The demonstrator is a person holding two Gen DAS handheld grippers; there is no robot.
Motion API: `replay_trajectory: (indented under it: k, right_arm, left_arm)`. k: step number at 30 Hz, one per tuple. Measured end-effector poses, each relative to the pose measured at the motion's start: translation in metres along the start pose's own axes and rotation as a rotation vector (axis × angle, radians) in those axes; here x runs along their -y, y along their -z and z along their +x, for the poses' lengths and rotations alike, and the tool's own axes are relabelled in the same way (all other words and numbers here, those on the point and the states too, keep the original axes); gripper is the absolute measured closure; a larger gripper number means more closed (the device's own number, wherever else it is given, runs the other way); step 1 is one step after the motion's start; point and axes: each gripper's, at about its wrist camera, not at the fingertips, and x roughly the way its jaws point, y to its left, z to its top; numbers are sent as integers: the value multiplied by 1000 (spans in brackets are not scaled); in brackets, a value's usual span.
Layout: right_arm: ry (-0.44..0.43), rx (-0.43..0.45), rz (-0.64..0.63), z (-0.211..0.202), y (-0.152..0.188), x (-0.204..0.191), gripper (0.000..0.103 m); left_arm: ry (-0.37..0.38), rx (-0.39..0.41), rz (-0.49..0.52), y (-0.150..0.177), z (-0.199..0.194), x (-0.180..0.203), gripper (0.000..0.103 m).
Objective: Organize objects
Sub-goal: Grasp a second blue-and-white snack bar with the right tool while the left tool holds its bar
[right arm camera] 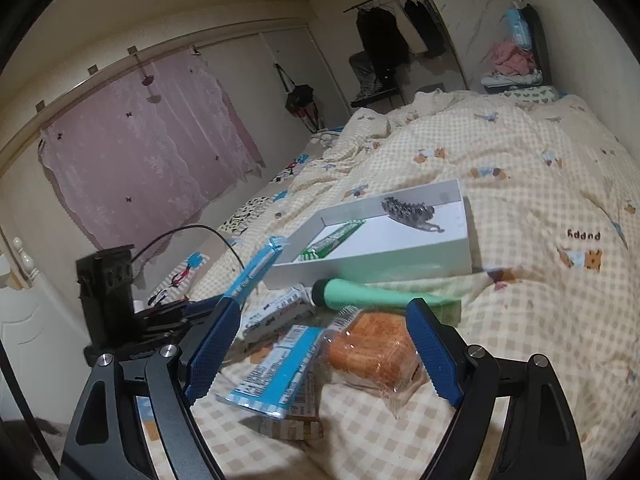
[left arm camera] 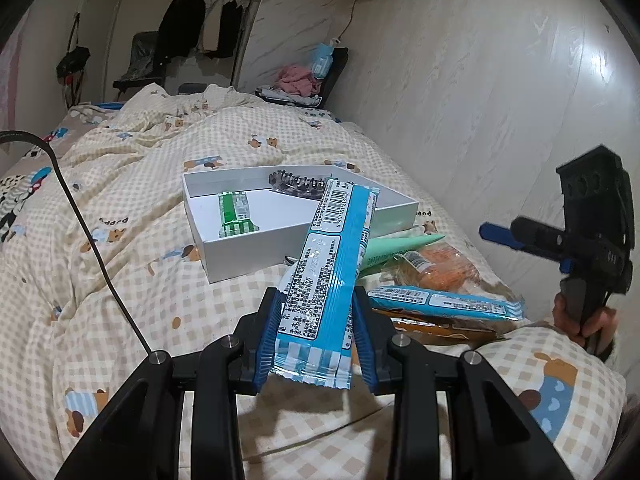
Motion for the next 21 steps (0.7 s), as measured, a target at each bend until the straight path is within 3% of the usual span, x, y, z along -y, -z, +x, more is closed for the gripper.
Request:
replay_trajectory:
  k: [9,16,21]
  right_arm:
    - [-24,2,44,4,10,6,18]
    - [-28,-21,18,9,11,0,30]
    - [-17,-23,14,8,12,-1,31]
  left_arm:
    - [8,-5,-2,3,3,0,64]
    - [4,-11,14,4,5,3,64]
    - [6,-13,10,4,5,1,64]
